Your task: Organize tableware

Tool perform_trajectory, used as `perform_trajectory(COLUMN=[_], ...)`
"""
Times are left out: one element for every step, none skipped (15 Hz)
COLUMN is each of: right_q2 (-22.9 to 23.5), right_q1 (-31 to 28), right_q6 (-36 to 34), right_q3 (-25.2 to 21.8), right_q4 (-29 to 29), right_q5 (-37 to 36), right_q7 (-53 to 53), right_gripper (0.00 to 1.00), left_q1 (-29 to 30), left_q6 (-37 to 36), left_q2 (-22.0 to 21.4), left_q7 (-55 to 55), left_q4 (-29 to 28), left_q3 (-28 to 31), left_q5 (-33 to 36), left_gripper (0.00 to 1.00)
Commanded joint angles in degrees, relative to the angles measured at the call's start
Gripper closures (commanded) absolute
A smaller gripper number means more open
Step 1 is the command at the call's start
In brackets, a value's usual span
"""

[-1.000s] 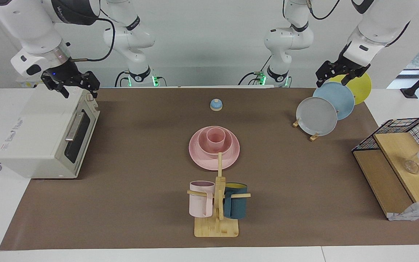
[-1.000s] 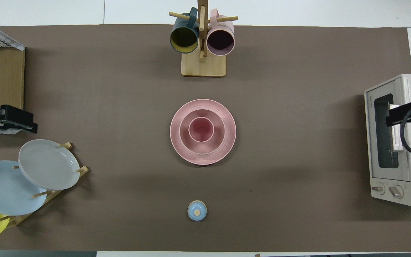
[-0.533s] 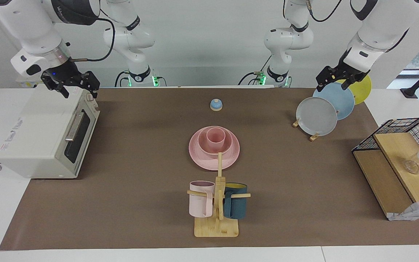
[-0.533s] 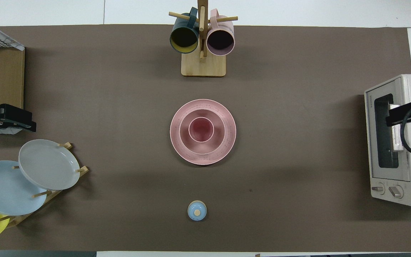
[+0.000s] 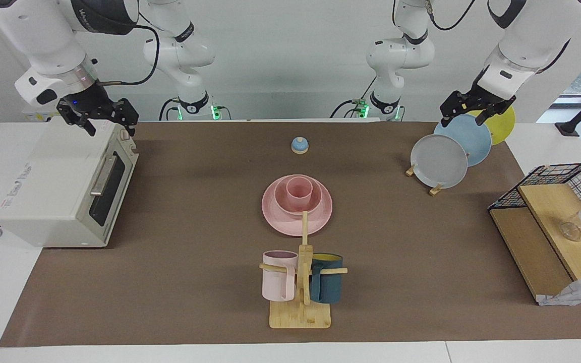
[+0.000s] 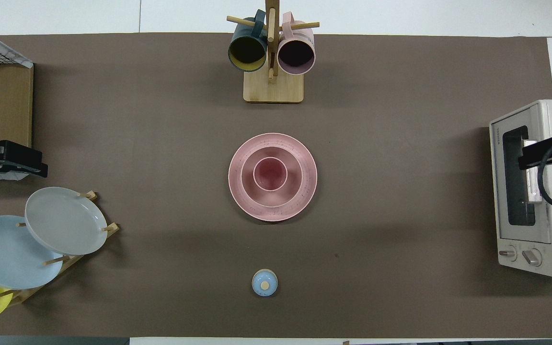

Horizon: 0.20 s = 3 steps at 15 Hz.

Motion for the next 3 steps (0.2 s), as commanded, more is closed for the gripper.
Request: perform_trajectory(right_q2=[-0.88, -0.88, -0.88], right_q1=[-0.52, -0.52, -0.52], right_q6=[-0.86, -0.77, -0.86], right_q3=[0.18, 0.18, 0.18], right_q4=[-0.44, -0.44, -0.44], right_q5=[1.01, 1.01, 1.01], right_q7=[0.84, 0.93, 0.84], right_gripper=[0.00, 0.00, 0.00], left_q1=[0.88, 0.96, 0.88], left_q6=[1.14, 1.14, 1.05], left_q2=[-0.69, -0.69, -0.69], left_q7=[1.20, 1.20, 1.20], left_q4=[-0.83, -0.83, -0.92], left_q3=[-0.66, -0.66, -0.66], left_q5=[1.18, 1.18, 1.18], left_gripper=[0.00, 0.00, 0.00])
